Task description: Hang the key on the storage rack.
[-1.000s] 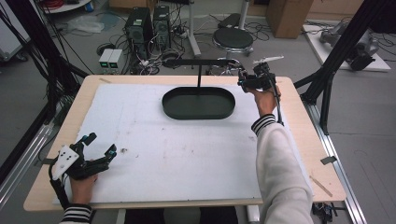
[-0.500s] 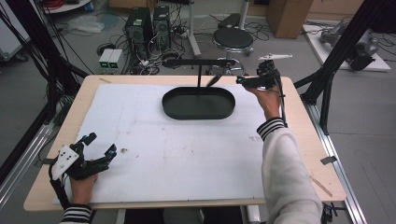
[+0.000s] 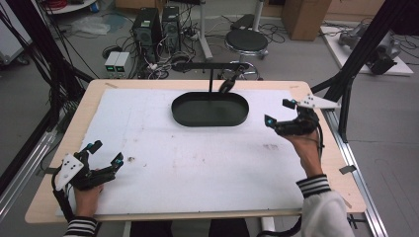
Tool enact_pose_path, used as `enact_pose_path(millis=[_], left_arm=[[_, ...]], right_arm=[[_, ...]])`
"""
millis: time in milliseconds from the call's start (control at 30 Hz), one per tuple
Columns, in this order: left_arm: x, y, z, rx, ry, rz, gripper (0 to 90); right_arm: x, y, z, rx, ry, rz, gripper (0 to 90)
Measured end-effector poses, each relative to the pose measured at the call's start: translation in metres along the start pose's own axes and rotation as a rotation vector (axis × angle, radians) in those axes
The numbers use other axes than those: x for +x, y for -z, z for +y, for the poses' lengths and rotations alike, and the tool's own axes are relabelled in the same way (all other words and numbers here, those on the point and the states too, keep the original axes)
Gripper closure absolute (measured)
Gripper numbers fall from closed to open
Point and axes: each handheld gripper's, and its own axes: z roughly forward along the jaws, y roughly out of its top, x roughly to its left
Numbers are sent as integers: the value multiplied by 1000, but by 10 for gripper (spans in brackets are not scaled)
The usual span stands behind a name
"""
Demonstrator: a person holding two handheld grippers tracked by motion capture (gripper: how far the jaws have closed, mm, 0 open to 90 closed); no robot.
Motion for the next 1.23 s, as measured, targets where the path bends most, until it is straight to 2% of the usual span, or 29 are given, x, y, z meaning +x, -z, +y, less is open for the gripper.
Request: enact_pose_path(millis=[33, 67, 133, 200, 333, 467, 700, 933, 967, 1067, 1233], left_arm=[[0, 0, 0, 2, 0, 0, 124], [0, 0, 0, -1, 1, 0, 124], [-1, 0, 0, -2, 1, 1, 124], [-1, 0, 0, -2, 0, 2, 124], [-1, 0, 0, -3, 1, 2, 124], [0, 0, 0, 2, 0, 1, 124], [-1, 0, 0, -1, 0, 2, 124], [-1, 0, 0, 0, 0, 3, 124], [-1, 0, 0, -1, 1, 2, 124], [0, 0, 0, 1, 0, 3, 124], [-1, 0, 0, -2, -1, 2, 124]], right_arm=[[2, 5, -8, -13, 6, -1, 4], [4, 10, -13, -3, 1, -10, 4], [7, 20, -26, -57, 8, -7, 4], [10, 26, -36, -92, 1, -7, 4], [13, 38, -61, -155, 17, -16, 4], [15, 49, -88, -241, 2, -31, 4], [16, 50, -110, -271, 5, -42, 4], [17, 39, -130, -237, -11, -49, 4], [20, 40, -131, -240, 15, -67, 4], [23, 40, -132, -241, 37, -69, 4], [23, 39, -132, -236, 41, -75, 4]])
